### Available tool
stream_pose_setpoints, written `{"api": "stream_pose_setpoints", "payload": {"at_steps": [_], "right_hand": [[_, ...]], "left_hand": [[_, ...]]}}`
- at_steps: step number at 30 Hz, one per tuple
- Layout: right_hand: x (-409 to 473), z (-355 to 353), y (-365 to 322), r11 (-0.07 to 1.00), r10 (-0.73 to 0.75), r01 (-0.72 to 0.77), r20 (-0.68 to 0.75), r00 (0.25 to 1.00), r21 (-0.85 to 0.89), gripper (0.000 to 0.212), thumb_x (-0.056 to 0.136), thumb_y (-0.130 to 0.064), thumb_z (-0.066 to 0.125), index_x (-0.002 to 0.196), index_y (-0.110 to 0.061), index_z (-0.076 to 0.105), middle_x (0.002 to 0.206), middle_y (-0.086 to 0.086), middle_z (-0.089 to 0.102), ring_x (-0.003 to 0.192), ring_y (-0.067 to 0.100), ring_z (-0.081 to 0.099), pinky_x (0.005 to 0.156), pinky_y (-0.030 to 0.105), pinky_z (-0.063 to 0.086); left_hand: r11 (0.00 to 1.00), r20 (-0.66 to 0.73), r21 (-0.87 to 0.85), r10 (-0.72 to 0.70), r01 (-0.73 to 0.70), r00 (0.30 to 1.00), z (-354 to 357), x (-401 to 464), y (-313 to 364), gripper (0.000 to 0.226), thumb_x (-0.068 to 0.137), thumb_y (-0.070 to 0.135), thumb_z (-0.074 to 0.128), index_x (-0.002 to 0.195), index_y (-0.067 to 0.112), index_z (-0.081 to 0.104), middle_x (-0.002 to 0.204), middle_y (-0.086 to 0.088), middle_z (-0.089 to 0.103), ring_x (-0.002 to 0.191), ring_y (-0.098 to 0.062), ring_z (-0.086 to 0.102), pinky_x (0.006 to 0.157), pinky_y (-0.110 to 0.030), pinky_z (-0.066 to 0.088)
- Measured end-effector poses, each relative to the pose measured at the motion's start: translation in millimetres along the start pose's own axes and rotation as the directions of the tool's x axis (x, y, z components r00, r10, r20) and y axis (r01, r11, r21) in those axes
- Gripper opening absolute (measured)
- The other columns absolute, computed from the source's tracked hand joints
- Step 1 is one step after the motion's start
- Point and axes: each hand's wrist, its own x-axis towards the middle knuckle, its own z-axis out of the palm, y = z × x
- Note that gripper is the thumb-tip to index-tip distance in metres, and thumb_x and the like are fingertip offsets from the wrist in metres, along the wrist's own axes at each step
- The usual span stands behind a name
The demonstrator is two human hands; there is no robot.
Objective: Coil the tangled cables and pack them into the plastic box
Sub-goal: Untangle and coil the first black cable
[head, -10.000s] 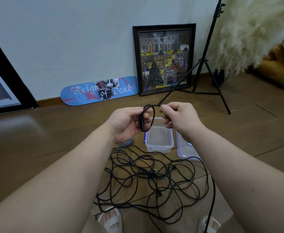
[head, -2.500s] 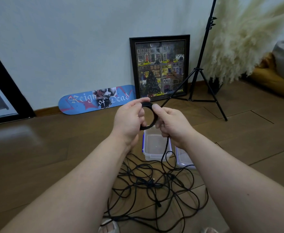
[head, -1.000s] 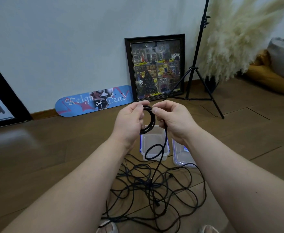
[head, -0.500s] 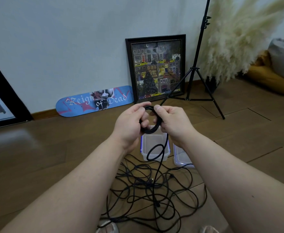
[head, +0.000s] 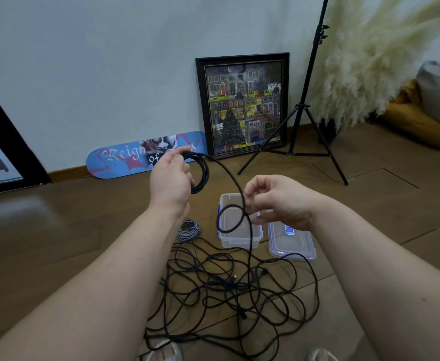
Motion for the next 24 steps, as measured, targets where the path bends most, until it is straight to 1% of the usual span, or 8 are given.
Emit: {"api": "stream_pose_setpoints", "payload": {"at_steps": [4, 7, 11, 14, 17, 19, 21, 24], "right_hand": [[-1, 3, -1, 0.996, 0.013, -0.005, 0.089, 0.996, -0.087, 0.035, 0.082, 0.005, 0.068, 0.112, -0.012, 0.061, 0.095, 0.006, 0.065, 0.077, 0.015, 0.062, 0.068, 0.027, 0.053], [3, 14, -1, 0.919, -0.132, 0.107, -0.039, 0.991, -0.379, 0.046, 0.081, -0.012, 0.075, 0.121, -0.024, 0.055, 0.113, -0.005, 0.061, 0.092, 0.011, 0.061, 0.067, 0.017, 0.047], [11, 25, -1, 0.752, -0.377, 0.238, -0.105, 0.92, -0.615, 0.043, 0.079, -0.025, 0.076, 0.113, -0.031, 0.052, 0.109, -0.006, 0.054, 0.1, 0.013, 0.054, 0.085, 0.029, 0.046], [15, 31, 2, 0.833, -0.24, 0.171, -0.065, 0.969, -0.526, 0.053, 0.076, -0.023, 0.075, 0.123, -0.032, 0.05, 0.114, -0.01, 0.057, 0.1, 0.011, 0.058, 0.092, 0.04, 0.049], [10, 33, 5, 0.938, 0.002, 0.047, 0.141, 0.99, -0.343, 0.053, 0.081, -0.005, 0.073, 0.127, -0.019, 0.051, 0.113, -0.004, 0.062, 0.075, 0.005, 0.057, 0.065, 0.023, 0.047], [9, 36, 5, 0.941, 0.038, 0.032, 0.2, 0.979, -0.337, 0.048, 0.081, -0.003, 0.072, 0.122, -0.016, 0.053, 0.102, -0.003, 0.064, 0.07, 0.006, 0.055, 0.057, 0.02, 0.041], [10, 39, 4, 0.942, -0.006, 0.063, 0.171, 0.985, -0.329, 0.031, 0.081, -0.002, 0.072, 0.107, -0.014, 0.06, 0.085, -0.001, 0.063, 0.063, 0.003, 0.055, 0.054, 0.016, 0.039], [12, 38, -2, 0.982, -0.123, 0.116, -0.041, 0.992, -0.147, 0.008, 0.085, -0.005, 0.069, 0.09, -0.007, 0.062, 0.074, 0.002, 0.06, 0.054, 0.005, 0.049, 0.052, 0.017, 0.039]], "left_hand": [[1.0, 0.03, 0.03, 0.001, -0.002, 1.0, 2, -5, -2, 0.032, 0.103, 0.005, 0.033, 0.103, 0.018, 0.062, 0.046, 0.013, 0.034, 0.043, -0.004, 0.029, 0.054, -0.021, 0.032], [1.0, 0.072, 0.024, -0.001, -0.001, 0.997, 6, -9, 0, 0.031, 0.104, 0.006, 0.033, 0.103, 0.018, 0.061, 0.046, 0.013, 0.034, 0.043, -0.003, 0.029, 0.054, -0.021, 0.033], [1.0, 0.09, -0.015, -0.002, 0.004, 0.996, 10, -12, 3, 0.031, 0.103, 0.004, 0.032, 0.101, 0.016, 0.061, 0.046, 0.013, 0.033, 0.042, -0.003, 0.027, 0.053, -0.021, 0.031], [1.0, 0.079, -0.011, 0.001, -0.001, 0.997, 8, -10, 3, 0.031, 0.103, 0.004, 0.032, 0.1, 0.017, 0.061, 0.046, 0.013, 0.033, 0.041, -0.003, 0.027, 0.054, -0.021, 0.031], [1.0, 0.07, -0.014, 0.004, -0.003, 0.998, 6, -9, 3, 0.031, 0.103, 0.005, 0.033, 0.101, 0.017, 0.061, 0.047, 0.013, 0.034, 0.042, -0.003, 0.027, 0.054, -0.021, 0.031], [1.0, 0.067, -0.016, 0.005, -0.004, 0.998, 5, -8, 3, 0.031, 0.103, 0.004, 0.033, 0.101, 0.017, 0.061, 0.047, 0.013, 0.033, 0.042, -0.004, 0.027, 0.053, -0.02, 0.032], [1.0, 0.067, -0.023, 0.009, -0.007, 0.998, 5, -7, 3, 0.031, 0.103, 0.004, 0.032, 0.101, 0.016, 0.061, 0.047, 0.013, 0.033, 0.042, -0.004, 0.026, 0.052, -0.019, 0.031], [0.999, 0.069, -0.029, 0.022, -0.02, 0.997, 4, -5, 2, 0.032, 0.102, 0.002, 0.031, 0.099, 0.016, 0.06, 0.046, 0.014, 0.032, 0.042, -0.003, 0.025, 0.049, -0.016, 0.029]]}}
